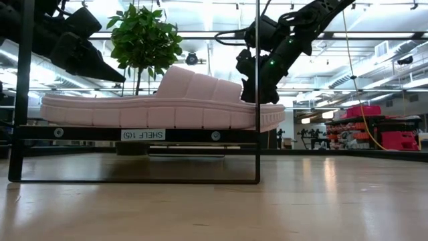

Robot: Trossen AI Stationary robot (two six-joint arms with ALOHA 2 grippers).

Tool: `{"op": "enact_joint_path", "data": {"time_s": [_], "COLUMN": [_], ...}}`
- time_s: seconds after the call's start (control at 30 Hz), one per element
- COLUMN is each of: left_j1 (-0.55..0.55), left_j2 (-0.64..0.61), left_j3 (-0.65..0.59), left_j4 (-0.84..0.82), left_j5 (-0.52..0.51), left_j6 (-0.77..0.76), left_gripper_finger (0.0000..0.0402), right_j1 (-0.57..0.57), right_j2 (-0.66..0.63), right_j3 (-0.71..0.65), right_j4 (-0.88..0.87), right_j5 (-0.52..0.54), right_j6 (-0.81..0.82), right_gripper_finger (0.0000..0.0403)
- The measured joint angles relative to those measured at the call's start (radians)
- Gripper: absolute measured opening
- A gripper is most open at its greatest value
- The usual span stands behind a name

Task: Pick and place slides into the shelf
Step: Put the black slipper on the shelf

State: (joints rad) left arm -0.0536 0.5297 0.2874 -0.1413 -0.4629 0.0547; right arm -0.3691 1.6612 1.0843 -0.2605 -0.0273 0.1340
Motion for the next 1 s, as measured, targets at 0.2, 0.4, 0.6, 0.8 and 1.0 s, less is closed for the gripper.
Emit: {"op": "enact_joint_path", "data": {"time_s": [0.2,0.4,0.6,0.8,1.0], "left_j1": [0.0,0.0,0.0,0.0,0.0], "left_j2": [0.0,0.0,0.0,0.0,0.0], "left_j3": [0.0,0.0,0.0,0.0,0.0], "left_j4": [0.0,-0.001,-0.007,-0.007,-0.006], "left_j5": [0.0,0.0,0.0,0.0,0.0], "left_j6": [0.0,0.0,0.0,0.0,0.0], "left_gripper_finger": [0.0025,0.0032,0.0023,0.0025,0.0034], "right_j1": [-0.013,-0.049,-0.089,-0.122,-0.165], "right_j2": [-0.012,-0.012,-0.047,-0.13,-0.148], "right_j3": [0.001,0.003,0.004,0.004,0.005], "right_j4": [0.004,0.001,-0.089,-0.184,-0.347], "right_j5": [0.038,-0.04,-0.029,-0.027,-0.022], "right_j6": [0.04,0.144,0.177,0.199,0.246], "right_gripper_finger": [0.0131,0.0131,0.0131,0.0131,0.0148]}}
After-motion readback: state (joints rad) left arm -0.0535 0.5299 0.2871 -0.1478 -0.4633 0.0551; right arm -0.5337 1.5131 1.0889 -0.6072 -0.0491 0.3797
